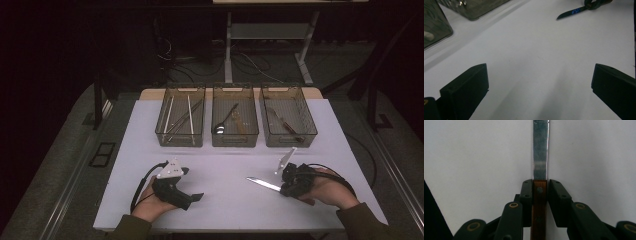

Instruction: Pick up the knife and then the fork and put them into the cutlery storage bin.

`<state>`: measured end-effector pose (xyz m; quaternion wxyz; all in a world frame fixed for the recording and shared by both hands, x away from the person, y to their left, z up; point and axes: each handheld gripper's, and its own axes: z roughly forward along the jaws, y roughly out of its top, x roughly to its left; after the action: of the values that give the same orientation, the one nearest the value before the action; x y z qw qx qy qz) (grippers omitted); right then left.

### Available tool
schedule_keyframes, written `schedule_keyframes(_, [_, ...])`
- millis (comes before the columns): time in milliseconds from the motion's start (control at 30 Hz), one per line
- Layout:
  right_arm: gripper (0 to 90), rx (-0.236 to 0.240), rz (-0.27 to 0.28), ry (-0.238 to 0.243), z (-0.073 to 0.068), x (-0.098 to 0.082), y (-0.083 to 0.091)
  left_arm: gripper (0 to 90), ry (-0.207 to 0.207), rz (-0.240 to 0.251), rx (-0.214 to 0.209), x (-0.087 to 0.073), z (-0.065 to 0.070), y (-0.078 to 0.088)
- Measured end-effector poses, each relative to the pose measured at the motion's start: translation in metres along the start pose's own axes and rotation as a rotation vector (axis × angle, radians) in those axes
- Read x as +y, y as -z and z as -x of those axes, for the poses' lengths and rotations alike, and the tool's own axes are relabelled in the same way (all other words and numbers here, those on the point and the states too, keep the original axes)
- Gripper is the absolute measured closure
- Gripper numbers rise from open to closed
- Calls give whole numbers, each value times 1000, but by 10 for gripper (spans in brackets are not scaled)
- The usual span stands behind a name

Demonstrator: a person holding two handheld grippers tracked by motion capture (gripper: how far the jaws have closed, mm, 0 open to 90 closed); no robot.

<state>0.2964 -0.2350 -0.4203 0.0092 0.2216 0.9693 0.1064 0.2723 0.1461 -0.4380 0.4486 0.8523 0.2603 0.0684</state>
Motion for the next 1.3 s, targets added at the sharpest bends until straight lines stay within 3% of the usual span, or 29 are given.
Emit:
schedule_keyframes(267, [754, -7, -129, -10, 0, 17, -2, 0, 0, -1, 0, 0, 0, 0])
schedule_keyframes(433, [770, -25, -136, -8, -2, 18, -2, 0, -1, -3, 0, 0, 0, 0])
schedule_keyframes(800, [771, -4, -36, -45, 1, 5, 3, 0, 1, -3, 2, 0, 0, 0])
schedule_keyframes(1000, [771, -28, 62, -81, 9, -5, 14, 0, 0, -2, 2, 0, 0, 0])
schedule_keyframes(1300, [770, -2, 225, -171, 23, -18, 21, 0, 1, 2, -1, 0, 0, 1])
